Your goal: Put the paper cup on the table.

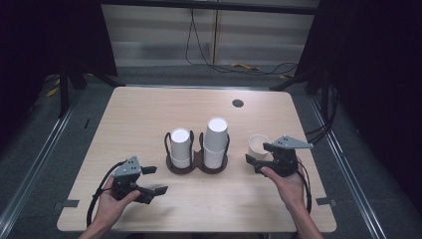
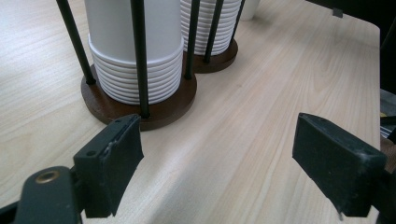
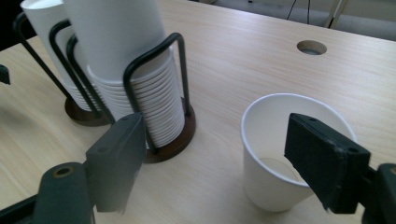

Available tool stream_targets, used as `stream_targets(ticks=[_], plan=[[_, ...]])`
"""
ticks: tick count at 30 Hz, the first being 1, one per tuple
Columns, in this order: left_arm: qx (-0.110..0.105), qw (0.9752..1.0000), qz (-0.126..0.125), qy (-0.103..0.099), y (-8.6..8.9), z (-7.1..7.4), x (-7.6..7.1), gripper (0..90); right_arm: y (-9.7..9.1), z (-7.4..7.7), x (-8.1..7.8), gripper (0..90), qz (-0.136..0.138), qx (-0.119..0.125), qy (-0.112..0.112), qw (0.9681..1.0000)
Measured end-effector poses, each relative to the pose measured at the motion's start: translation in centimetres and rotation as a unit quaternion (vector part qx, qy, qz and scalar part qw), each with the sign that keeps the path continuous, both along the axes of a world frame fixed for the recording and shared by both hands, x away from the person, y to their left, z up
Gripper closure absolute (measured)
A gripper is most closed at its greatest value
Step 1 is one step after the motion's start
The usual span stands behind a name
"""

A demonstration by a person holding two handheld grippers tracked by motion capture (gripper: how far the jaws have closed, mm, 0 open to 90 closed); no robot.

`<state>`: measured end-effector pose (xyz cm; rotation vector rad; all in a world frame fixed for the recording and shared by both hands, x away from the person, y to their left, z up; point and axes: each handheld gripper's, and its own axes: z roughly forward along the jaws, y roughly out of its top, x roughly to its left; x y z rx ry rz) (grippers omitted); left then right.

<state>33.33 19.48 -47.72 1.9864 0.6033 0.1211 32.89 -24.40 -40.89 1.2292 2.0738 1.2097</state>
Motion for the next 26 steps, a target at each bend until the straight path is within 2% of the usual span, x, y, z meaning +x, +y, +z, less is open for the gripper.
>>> stream_targets(ticks=[3,5,7,9,10,11,13,15,16,19,22,25,26], plan=[[-0.016,0.9998,0.009,0.012,0.0,0.0,-0.1,15.8,0.7,-0.3,-0.8,21.5,0.010,0.003,-0.001,0.9999],[-0.018,0.9997,0.012,0.012,-0.1,-0.2,-0.2,15.8,1.4,-0.7,-1.2,21.5,0.024,-0.001,0.001,0.9997],[-0.022,0.9996,0.012,0.012,-0.2,-0.3,-0.3,15.8,2.1,-1.2,-1.6,21.1,0.038,0.004,0.005,0.9993],[-0.024,0.9996,0.010,0.014,-0.2,-0.3,-0.3,15.8,2.5,-1.5,-1.7,21.0,0.043,0.002,0.007,0.9991],[-0.025,0.9996,0.011,0.011,-0.2,-0.3,-0.4,15.8,3.3,-2.2,-1.8,20.2,0.055,0.005,0.014,0.9984],[-0.030,0.9994,0.013,0.010,-0.3,-0.3,-0.4,15.8,3.3,-2.2,-1.8,20.2,0.055,0.005,0.014,0.9984],[-0.037,0.9991,0.021,0.010,-0.3,-0.5,-0.6,15.8,4.2,-3.2,-1.9,19.4,0.070,0.012,0.021,0.9973],[-0.036,0.9991,0.023,0.008,-0.2,-0.5,-0.6,15.8,4.5,-3.5,-2.0,19.2,0.073,0.011,0.023,0.9970],[-0.041,0.9986,0.032,0.006,-0.2,-0.7,-0.7,15.8,5.1,-4.1,-2.0,18.1,0.083,0.018,0.022,0.9961],[-0.035,0.9988,0.036,0.003,-0.1,-0.8,-0.6,15.8,5.6,-4.5,-2.1,17.6,0.086,0.024,0.026,0.9957],[-0.038,0.9985,0.038,0.005,-0.1,-1.1,-0.5,15.8,6.3,-5.6,-2.2,16.5,0.094,0.017,0.036,0.9948],[-0.042,0.9982,0.043,0.007,0.0,-1.1,-0.5,15.8,6.4,-5.8,-2.1,15.7,0.091,0.014,0.039,0.9949],[-0.040,0.9982,0.045,0.005,0.1,-1.2,-0.5,15.8,6.4,-6.3,-2.0,14.5,0.089,0.006,0.049,0.9948]])
